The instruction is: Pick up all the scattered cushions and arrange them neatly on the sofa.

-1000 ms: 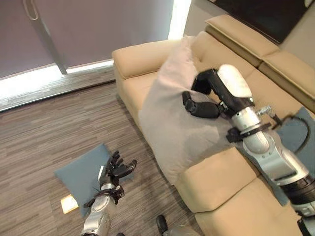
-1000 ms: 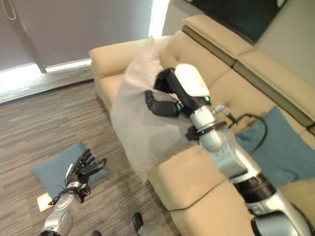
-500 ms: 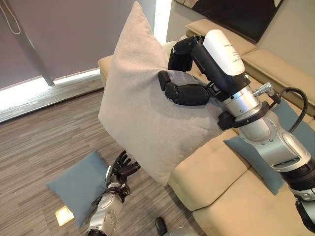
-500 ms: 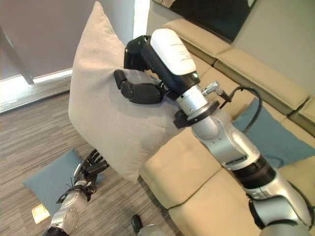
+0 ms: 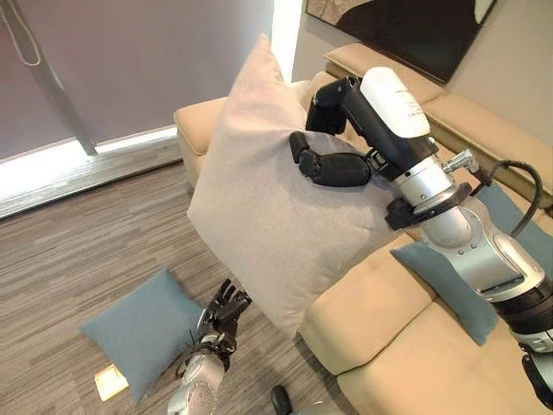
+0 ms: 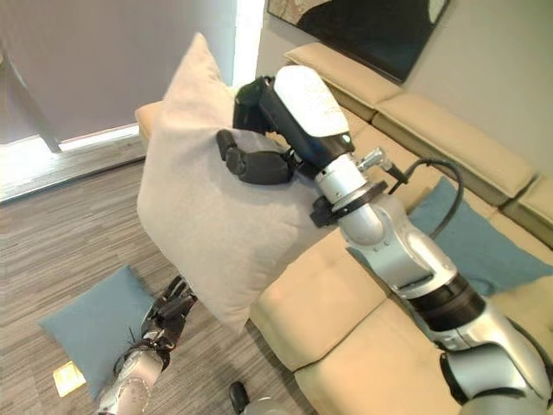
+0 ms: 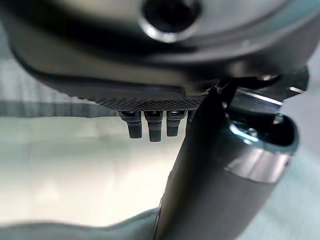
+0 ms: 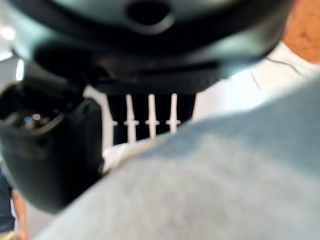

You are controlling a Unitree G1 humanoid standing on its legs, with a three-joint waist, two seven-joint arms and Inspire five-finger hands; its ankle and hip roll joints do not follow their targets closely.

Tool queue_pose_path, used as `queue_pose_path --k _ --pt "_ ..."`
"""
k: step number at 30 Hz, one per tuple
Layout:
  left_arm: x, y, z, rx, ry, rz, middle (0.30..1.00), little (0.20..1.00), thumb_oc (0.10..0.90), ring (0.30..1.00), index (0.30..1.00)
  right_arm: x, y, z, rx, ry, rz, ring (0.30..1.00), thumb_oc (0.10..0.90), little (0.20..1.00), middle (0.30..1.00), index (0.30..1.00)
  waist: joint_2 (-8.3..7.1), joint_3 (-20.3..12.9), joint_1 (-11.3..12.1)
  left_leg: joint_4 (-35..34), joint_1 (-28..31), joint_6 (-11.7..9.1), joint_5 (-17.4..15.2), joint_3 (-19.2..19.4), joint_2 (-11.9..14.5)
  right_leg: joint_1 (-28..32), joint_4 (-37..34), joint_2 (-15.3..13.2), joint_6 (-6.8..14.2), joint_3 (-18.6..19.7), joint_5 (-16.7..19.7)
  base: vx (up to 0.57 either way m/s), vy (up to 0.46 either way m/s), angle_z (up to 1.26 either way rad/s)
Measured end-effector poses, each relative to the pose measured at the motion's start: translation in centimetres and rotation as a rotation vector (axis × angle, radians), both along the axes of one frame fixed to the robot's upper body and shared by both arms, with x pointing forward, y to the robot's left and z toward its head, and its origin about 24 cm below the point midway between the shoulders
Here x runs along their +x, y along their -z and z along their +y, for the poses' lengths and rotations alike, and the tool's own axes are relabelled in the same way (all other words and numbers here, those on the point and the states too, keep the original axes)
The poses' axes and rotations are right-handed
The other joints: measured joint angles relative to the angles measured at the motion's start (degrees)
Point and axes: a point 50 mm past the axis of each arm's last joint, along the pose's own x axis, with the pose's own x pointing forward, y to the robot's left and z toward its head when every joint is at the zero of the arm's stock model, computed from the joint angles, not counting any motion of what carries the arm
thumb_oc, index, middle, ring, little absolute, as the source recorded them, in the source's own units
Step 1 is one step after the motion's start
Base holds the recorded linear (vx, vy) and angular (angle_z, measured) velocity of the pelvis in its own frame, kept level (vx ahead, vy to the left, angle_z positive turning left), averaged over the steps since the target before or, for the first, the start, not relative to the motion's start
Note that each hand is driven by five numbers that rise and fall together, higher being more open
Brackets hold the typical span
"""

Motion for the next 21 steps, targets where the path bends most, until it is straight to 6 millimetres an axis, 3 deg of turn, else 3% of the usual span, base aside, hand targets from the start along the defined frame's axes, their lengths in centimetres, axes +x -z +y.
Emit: queue_pose_path --k 6,14,21 --pt "0.0 -0.3 -0.4 -0.126 -0.083 -0.012 0.9 0.9 0.8 0.9 0.9 0.5 1.0 -0.1 0.006 0.02 0.043 0.3 0.4 0.3 0.3 0.3 -0.13 -0.04 1.21 0.01 -0.53 -0.01 0.02 -1.46 0.01 0.11 -0.16 -0.16 -0.11 -1.59 0.07 -0.03 -0.029 0.12" --pt "1.4 -3.4 -1.6 -0.303 -0.121 -0.166 0.9 0.9 0.8 0.9 0.9 1.1 2.1 -0.9 0.004 0.064 0.09 0.3 0.4 0.3 0.3 0.3 -0.42 0.06 2.96 0.01 -0.53 -0.01 0.03 -2.98 0.07 1.31 -1.12 -0.31 0.15 -3.26 -0.11 -0.03 -0.019 0.09" --pt "1.0 -3.5 -2.4 -0.35 -0.115 -0.162 0.9 0.9 0.8 0.9 0.9 1.1 2.5 -1.1 0.006 0.077 0.108 0.3 0.4 0.3 0.3 0.3 -0.65 0.19 2.53 0.02 -0.52 -0.01 0.03 -3.55 -0.05 2.0 -1.66 -0.59 0.06 -4.17 -0.05 -0.03 -0.016 0.05"
